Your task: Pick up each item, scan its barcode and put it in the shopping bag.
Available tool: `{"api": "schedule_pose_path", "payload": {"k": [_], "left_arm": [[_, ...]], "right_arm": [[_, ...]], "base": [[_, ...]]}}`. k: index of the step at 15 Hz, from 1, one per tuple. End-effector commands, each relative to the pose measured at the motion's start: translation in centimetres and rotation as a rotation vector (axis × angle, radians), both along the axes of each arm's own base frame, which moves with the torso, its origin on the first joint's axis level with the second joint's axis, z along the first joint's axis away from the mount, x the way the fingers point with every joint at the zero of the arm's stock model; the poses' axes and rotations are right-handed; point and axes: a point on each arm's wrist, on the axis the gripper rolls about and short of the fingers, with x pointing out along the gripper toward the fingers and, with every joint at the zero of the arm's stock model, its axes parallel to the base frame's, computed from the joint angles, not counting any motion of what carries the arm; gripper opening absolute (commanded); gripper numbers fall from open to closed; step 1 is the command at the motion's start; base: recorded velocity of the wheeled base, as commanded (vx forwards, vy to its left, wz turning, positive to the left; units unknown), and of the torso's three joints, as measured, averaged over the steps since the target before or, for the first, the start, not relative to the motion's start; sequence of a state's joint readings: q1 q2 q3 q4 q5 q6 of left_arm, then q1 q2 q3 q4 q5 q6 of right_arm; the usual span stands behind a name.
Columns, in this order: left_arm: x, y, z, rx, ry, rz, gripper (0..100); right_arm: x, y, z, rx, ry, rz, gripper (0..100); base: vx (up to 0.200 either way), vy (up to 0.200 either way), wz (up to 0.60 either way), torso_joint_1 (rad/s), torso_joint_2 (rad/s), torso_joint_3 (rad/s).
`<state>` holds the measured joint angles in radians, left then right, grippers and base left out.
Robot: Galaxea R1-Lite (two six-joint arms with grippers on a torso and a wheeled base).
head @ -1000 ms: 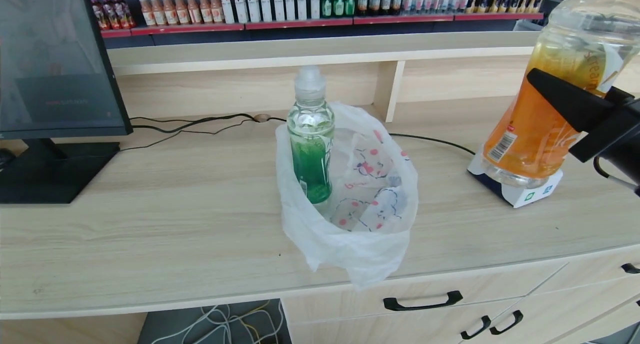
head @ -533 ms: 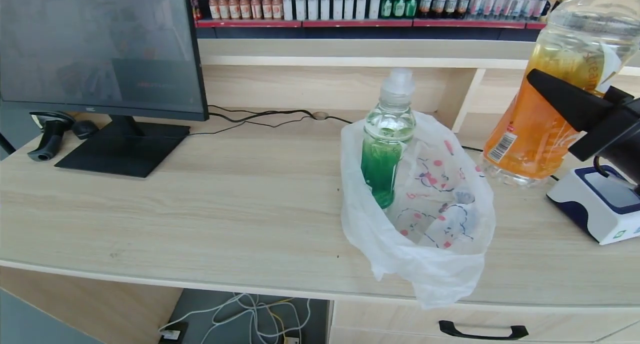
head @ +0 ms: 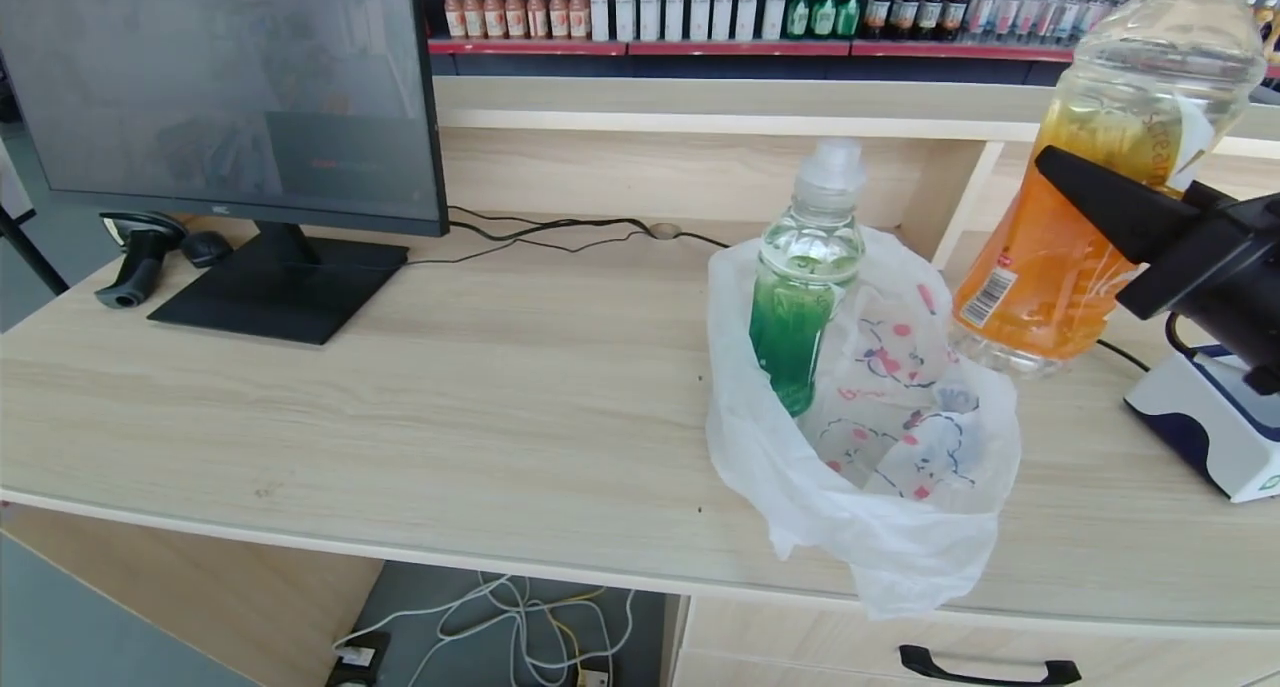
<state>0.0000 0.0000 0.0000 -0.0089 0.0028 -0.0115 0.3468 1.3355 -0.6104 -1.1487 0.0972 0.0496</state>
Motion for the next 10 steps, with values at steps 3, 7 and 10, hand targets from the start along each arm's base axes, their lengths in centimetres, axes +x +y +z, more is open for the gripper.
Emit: {"api": "schedule_pose_path", "payload": {"k": [3, 7, 10], "left_arm": [[0.0, 0.0, 0.0, 0.001, 0.000, 0.000, 100], [0.0, 0.0, 0.0, -0.001, 0.000, 0.000, 100], [0.0, 0.0, 0.0, 0.001, 0.000, 0.000, 100]], "right_arm": [[2.0, 0.7, -1.4, -0.017, 0.060, 0.002, 0], [4.4, 0.3, -2.7, -0.031, 0.115, -0.047, 0], [7.0, 1.0, -3.1, -0.011, 0.069, -0.050, 0]], "base": [[0.000, 0.000, 0.00, 0.000, 0.00, 0.000], [0.000, 0.000, 0.00, 0.000, 0.00, 0.000], [0.000, 0.000, 0.00, 0.000, 0.00, 0.000]]}}
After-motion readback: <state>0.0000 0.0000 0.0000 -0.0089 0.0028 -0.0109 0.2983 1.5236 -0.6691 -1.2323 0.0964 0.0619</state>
